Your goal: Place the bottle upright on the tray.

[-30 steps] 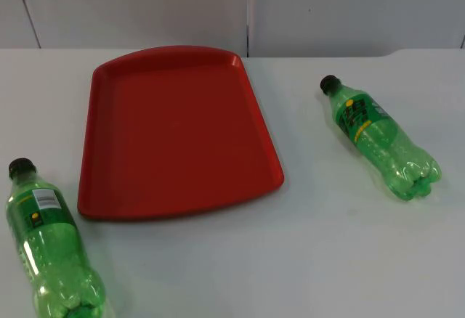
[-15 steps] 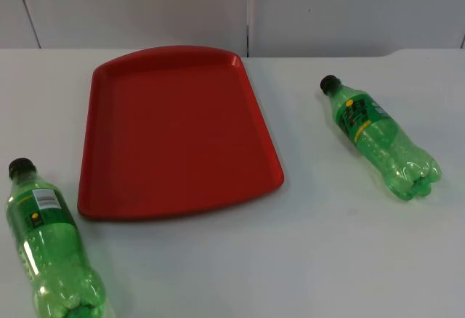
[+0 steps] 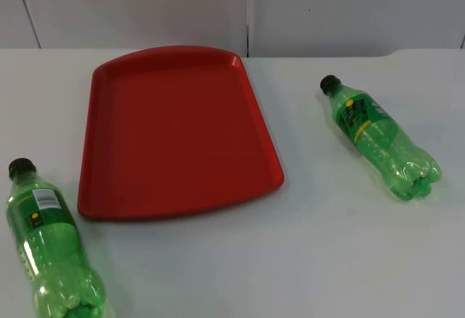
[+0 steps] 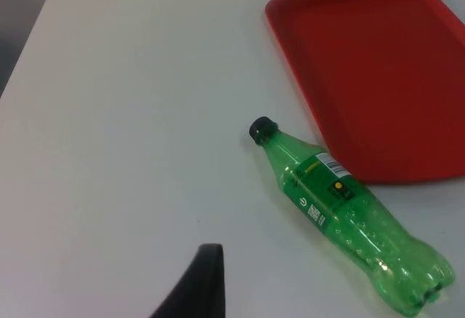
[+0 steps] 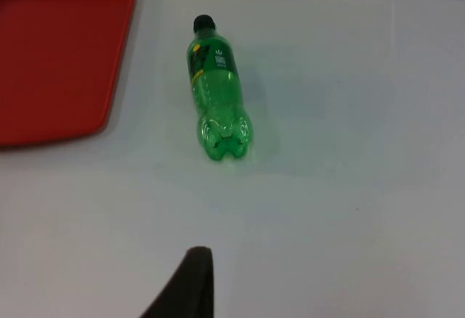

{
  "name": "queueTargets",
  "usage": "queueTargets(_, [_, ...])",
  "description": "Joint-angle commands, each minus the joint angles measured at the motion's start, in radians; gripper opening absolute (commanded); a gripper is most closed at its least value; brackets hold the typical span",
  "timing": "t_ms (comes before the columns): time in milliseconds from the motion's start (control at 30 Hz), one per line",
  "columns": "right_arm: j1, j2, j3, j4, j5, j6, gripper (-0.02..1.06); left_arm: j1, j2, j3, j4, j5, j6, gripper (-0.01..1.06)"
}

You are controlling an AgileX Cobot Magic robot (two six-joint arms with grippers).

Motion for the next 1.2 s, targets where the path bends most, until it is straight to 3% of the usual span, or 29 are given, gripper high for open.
queueTargets(0, [-0.002,-0.003,0.0,0.002,-0.006,0.0,1.04,0.004,-0.005,0.005,0.001,-0.009,-0.006,1.05])
queueTargets(833, [-0.002,-0.003,0.0,0.002,-0.006,0.0,1.04,0.005,-0.005,0.001,-0.013,-0.013,-0.006,1.05])
queueTargets(1167, [-0.002,-0.003,0.0,0.002,-0.006,0.0,1.04,0.005,-0.005,-0.085,-0.032,-0.03,-0.006,1.05])
